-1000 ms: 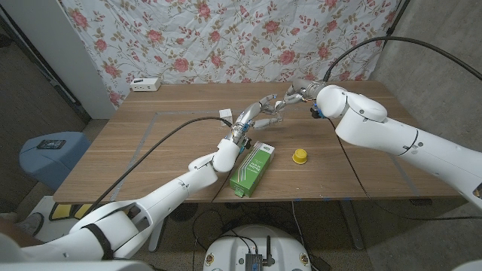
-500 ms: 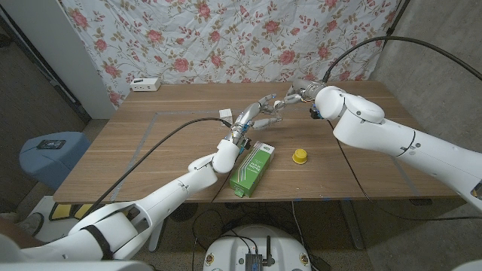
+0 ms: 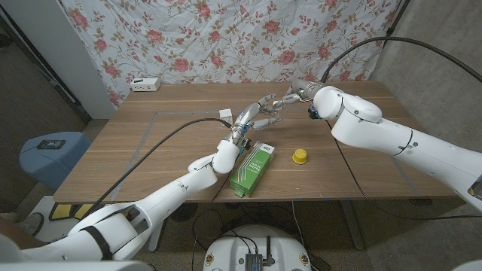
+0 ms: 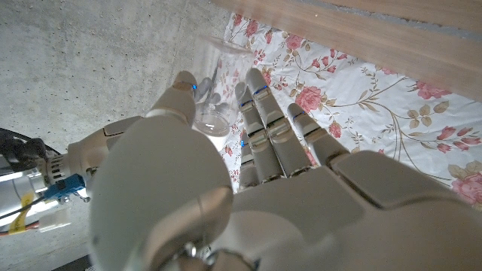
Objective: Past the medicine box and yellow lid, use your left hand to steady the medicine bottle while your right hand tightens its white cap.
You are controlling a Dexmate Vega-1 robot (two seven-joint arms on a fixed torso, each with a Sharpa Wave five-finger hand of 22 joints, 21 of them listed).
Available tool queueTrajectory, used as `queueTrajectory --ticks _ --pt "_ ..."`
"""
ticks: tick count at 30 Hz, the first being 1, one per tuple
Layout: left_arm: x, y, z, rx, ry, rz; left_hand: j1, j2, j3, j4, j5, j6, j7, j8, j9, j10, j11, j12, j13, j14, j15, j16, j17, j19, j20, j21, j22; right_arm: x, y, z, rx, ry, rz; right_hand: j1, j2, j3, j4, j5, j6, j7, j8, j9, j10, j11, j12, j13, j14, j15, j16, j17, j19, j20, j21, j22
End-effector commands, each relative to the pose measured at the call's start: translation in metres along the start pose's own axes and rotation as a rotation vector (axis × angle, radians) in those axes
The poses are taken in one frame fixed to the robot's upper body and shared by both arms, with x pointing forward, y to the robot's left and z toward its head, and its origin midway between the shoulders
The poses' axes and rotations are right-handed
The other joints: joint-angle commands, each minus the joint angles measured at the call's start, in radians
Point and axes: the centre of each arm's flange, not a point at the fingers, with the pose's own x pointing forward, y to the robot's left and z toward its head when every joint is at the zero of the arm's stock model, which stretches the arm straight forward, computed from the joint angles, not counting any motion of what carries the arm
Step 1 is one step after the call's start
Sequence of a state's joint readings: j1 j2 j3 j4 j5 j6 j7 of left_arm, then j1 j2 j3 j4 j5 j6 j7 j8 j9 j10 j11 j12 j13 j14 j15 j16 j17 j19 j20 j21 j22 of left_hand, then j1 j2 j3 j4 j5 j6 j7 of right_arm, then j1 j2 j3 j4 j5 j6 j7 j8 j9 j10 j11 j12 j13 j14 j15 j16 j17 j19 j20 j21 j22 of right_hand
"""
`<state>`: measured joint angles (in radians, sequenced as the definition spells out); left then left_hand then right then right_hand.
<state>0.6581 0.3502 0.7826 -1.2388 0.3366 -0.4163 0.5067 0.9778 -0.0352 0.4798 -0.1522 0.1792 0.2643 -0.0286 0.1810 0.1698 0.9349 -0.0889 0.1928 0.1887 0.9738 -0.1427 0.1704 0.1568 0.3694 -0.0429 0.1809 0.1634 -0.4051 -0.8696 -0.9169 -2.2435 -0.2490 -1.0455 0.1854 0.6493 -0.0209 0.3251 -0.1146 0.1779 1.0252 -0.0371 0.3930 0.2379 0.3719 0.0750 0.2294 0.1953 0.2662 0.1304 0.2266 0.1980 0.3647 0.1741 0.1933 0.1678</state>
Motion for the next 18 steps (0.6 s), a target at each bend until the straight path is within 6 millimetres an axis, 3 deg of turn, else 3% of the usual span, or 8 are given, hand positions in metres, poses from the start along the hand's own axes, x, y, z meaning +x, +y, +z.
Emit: queueTrajectory --ticks 1,10,18 --pt "-0.0015 0.0001 0.0007 0.001 -0.002 0.004 0.006 0.012 0.003 0.002 0.008 0.003 -0.007 0.005 0.005 0.082 -0.079 0.004 0.003 0.003 -0.065 0.003 0.004 -0.007 -0.119 0.004 0.002 -0.0006 -0.0009 0.0014 -0.006 0.005 -0.002 -0.017 -0.005 -0.01 0.006 0.0 0.016 0.0 0.005 -0.001 0.012 0.001 0.004 0.003 0.008 -0.003 0.009 0.006 0.008 -0.002 0.002 0.002" --pt "-0.0015 -0.0008 0.0009 -0.001 -0.002 0.002 0.007 0.012 0.003 0.002 0.008 0.003 -0.006 0.004 0.005 0.083 -0.081 0.004 0.003 0.004 -0.065 0.003 0.004 -0.007 -0.119 0.004 0.002 -0.0052 -0.003 0.0008 -0.011 0.007 -0.002 -0.043 -0.009 -0.02 0.012 0.0 -0.021 0.011 -0.015 -0.005 0.002 0.006 -0.006 0.003 0.005 0.001 0.005 0.006 0.003 -0.001 -0.002 0.002" --pt "-0.0017 -0.0005 0.0023 -0.001 -0.008 0.002 0.006 0.012 0.003 0.003 0.008 0.002 -0.006 0.004 0.005 0.082 -0.079 0.004 0.003 0.003 -0.064 0.003 0.004 -0.008 -0.119 0.004 0.002 -0.0088 -0.003 0.0011 -0.014 0.011 -0.013 -0.053 -0.012 -0.025 0.014 0.0 -0.024 0.014 -0.018 -0.006 0.0 0.008 -0.009 0.003 0.003 0.003 0.003 0.006 0.001 0.0 -0.003 0.002"
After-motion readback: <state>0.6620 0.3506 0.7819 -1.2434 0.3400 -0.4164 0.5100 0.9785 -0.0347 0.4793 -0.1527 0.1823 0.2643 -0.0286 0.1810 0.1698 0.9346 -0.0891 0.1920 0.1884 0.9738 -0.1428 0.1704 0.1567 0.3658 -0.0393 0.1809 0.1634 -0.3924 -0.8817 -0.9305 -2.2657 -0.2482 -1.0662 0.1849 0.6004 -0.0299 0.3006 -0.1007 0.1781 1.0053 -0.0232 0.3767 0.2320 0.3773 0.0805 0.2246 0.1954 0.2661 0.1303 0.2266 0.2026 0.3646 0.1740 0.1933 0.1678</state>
